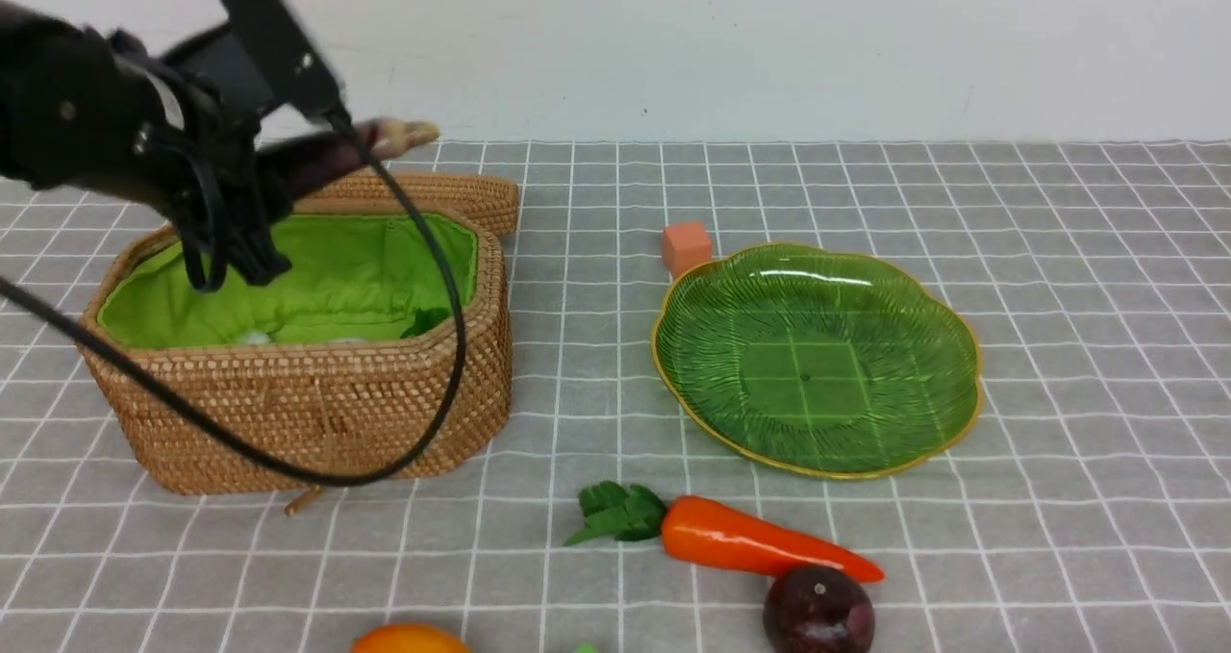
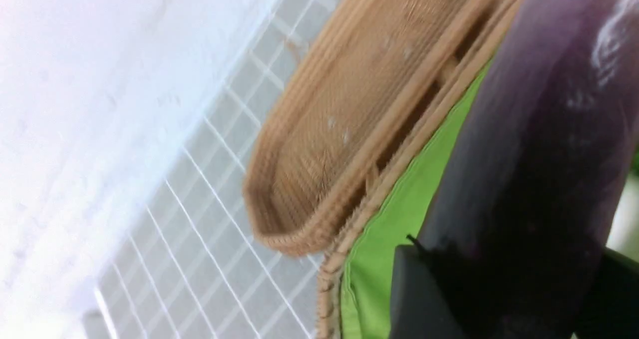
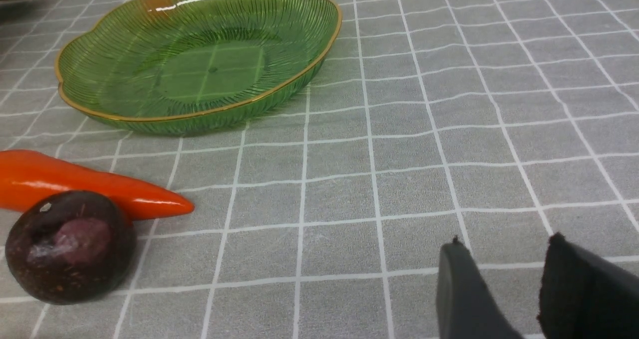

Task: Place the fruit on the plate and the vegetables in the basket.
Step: Use the left arm to grab an eggplant and put it into the left basket, then grab the mango with your left arm and place it on the right plate

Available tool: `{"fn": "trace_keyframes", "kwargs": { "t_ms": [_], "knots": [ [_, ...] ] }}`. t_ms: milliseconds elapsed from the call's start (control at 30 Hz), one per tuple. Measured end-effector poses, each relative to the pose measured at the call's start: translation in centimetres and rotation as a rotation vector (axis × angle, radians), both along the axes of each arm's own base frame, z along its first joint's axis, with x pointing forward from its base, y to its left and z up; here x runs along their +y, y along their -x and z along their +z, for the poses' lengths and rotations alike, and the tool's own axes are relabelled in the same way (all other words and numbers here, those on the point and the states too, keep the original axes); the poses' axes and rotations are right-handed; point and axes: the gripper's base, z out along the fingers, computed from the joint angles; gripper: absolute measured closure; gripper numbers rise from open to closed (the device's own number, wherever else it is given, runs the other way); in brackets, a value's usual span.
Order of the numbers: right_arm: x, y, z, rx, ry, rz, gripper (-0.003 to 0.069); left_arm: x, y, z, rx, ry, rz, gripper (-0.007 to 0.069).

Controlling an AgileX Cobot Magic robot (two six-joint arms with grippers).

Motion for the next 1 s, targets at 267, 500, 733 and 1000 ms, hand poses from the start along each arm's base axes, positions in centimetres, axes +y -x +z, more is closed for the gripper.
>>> {"fn": "trace_keyframes", "kwargs": {
  "t_ms": [267, 500, 733, 1000],
  "knots": [
    [0.0, 0.0, 0.0, 0.0, 0.0, 0.0, 0.0418, -0.3, -1.0, -2.6, 0.084, 0.023, 0.015, 0.001],
    [0.0, 0.0, 0.0, 0.0, 0.0, 0.0, 0.0418, -0.9, 2.2, -0.6, 0.214, 0.103, 0.02, -0.0022],
    [0.0, 0.0, 0.0, 0.0, 0.0, 0.0, 0.0418, -5.9, 10.8, -1.8, 0.538, -0.101, -0.499, 0.0075],
    [0.0, 0.0, 0.0, 0.0, 0.0, 0.0, 0.0418, -9.6, 16.7, -7.6, 0.638, -0.238, -0.716, 0.0107]
  ]
}}
